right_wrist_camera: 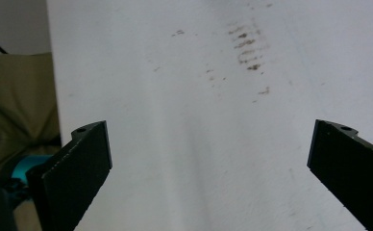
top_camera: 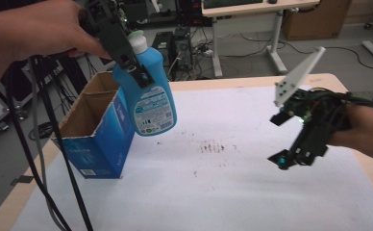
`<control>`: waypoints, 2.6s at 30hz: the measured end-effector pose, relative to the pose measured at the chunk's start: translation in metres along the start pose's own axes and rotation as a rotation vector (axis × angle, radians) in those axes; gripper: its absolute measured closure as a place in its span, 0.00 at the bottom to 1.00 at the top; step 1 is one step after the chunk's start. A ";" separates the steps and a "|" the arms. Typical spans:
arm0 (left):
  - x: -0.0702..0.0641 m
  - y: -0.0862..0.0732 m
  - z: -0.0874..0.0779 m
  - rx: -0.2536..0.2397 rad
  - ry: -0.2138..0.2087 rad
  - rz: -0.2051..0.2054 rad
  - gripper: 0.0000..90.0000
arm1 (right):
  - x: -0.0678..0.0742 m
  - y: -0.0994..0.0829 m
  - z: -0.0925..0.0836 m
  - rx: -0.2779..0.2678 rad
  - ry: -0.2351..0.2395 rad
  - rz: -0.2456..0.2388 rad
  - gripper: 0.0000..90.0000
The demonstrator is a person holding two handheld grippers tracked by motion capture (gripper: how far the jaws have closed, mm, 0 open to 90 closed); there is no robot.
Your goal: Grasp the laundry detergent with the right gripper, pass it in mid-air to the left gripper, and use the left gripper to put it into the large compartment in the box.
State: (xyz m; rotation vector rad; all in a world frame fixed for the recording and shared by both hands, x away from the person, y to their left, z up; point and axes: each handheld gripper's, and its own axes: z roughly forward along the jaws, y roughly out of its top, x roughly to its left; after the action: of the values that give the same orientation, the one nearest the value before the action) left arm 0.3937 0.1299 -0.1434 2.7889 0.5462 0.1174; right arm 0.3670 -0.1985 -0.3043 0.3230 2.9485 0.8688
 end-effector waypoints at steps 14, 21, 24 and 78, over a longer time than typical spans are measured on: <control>0.014 -0.028 -0.031 -0.018 0.043 -0.101 0.42 | 0.000 -0.008 -0.020 -0.004 -0.003 0.003 0.01; 0.018 -0.044 -0.044 -0.040 0.049 -0.132 0.42 | -0.001 -0.009 -0.023 -0.013 -0.003 0.010 0.01; 0.020 -0.051 -0.048 -0.042 0.066 -0.150 0.42 | -0.002 -0.009 -0.023 -0.008 -0.002 0.011 0.01; 0.076 -0.170 0.098 0.101 0.046 -0.249 0.42 | -0.013 -0.008 0.001 0.058 0.004 0.044 0.01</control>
State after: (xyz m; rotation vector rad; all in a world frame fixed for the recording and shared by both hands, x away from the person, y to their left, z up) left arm 0.4173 0.2822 -0.2866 2.7918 0.9287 0.1021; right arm 0.3780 -0.2075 -0.3094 0.3914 2.9859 0.7904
